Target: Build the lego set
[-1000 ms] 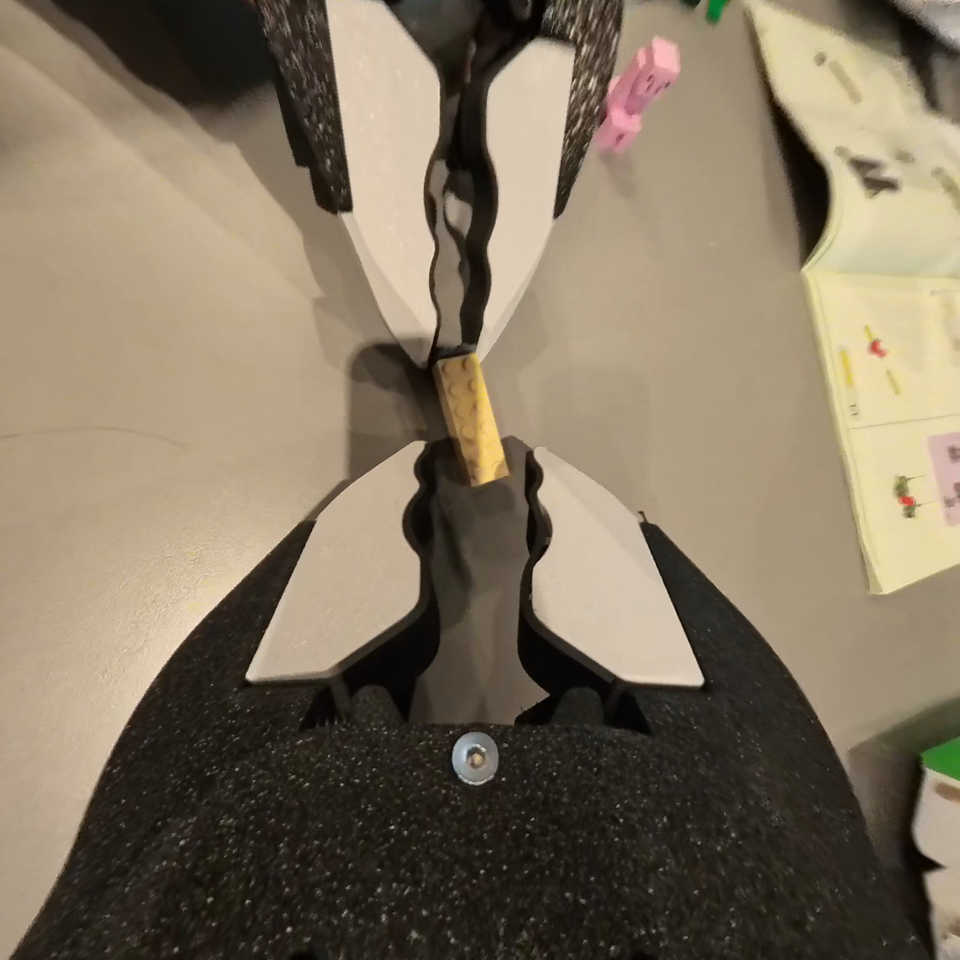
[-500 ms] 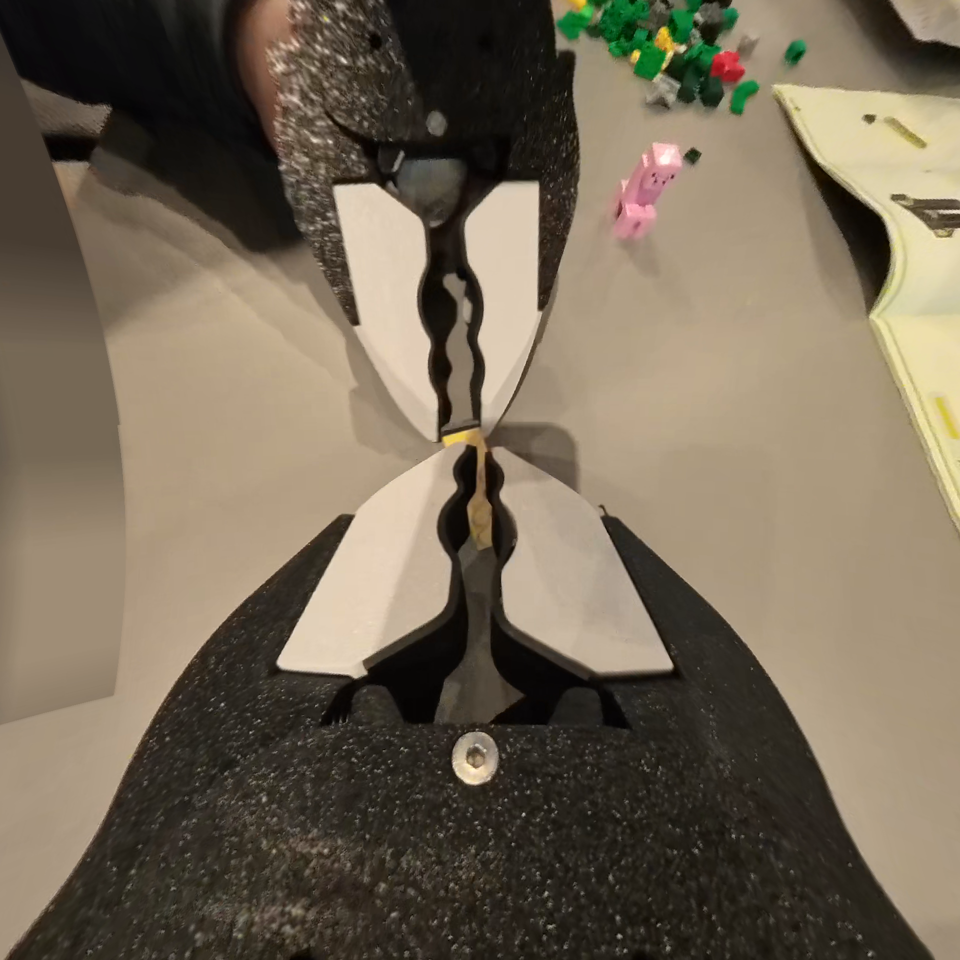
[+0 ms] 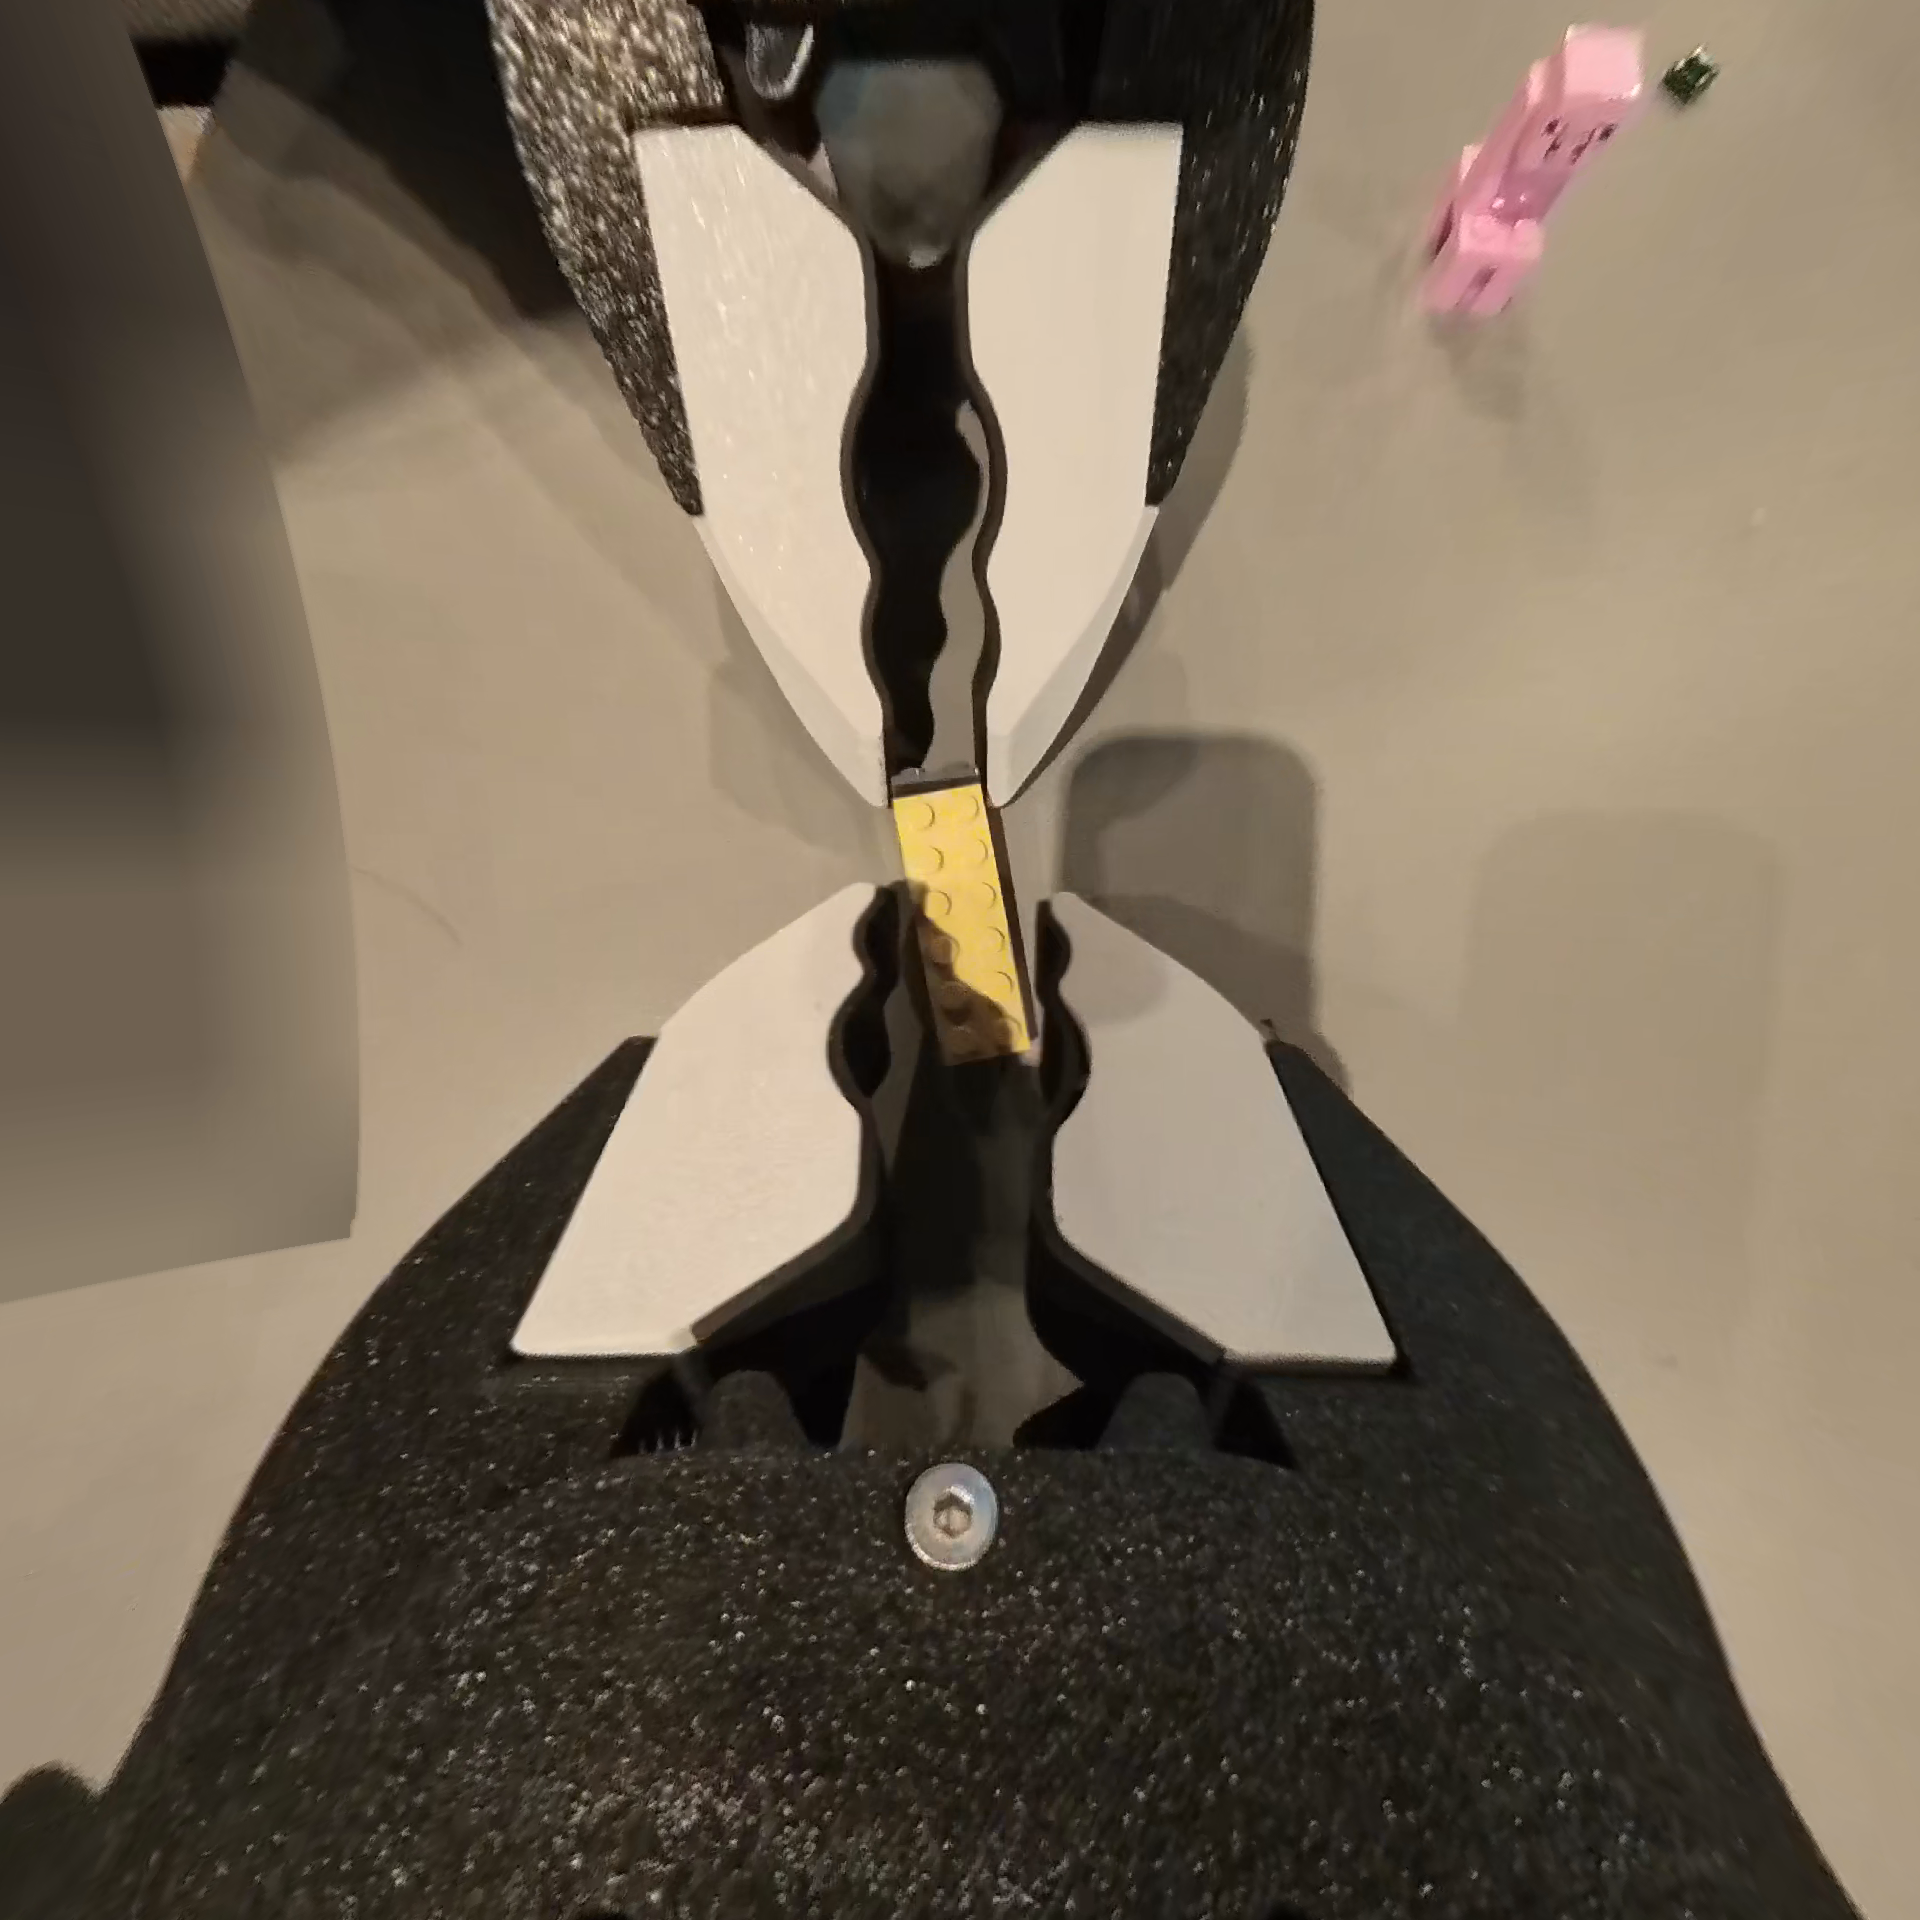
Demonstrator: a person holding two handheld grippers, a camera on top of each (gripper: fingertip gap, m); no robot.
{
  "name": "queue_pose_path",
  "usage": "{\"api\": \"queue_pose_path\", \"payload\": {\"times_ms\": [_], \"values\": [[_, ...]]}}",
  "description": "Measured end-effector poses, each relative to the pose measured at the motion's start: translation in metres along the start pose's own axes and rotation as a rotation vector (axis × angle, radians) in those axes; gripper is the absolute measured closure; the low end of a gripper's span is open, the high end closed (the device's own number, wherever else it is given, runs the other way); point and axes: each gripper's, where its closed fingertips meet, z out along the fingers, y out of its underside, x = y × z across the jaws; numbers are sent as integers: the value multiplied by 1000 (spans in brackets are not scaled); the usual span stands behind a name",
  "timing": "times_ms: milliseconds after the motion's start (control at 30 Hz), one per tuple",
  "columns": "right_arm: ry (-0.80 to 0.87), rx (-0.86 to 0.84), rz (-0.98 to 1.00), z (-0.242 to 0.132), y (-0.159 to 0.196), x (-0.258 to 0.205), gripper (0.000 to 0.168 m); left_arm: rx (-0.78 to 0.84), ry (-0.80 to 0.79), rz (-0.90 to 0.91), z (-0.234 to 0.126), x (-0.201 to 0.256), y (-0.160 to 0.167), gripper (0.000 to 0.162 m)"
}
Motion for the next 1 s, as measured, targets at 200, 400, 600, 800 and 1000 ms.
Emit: {"api": "queue_pose_path", "payload": {"times_ms": [200, 400, 600, 800, 1000], "values": [[-8, -12, -16, 2, 1, 0, 151, 0, 1, -2, 0, 0, 0, 147], [-3, -30, -27, 3, 1, 1, 151, 3, -8, 1, 0, -1, 0, 147], [27, -66, -41, -3, -2, 1, 152, 47, -46, 41, -4, -5, -6, 148], [56, -107, -75, -6, -5, 3, 152, 68, -104, 111, -9, -8, -11, 148], [146, -146, -136, -7, -8, 8, 152, 69, -151, 139, -13, -13, -13, 148]]}}
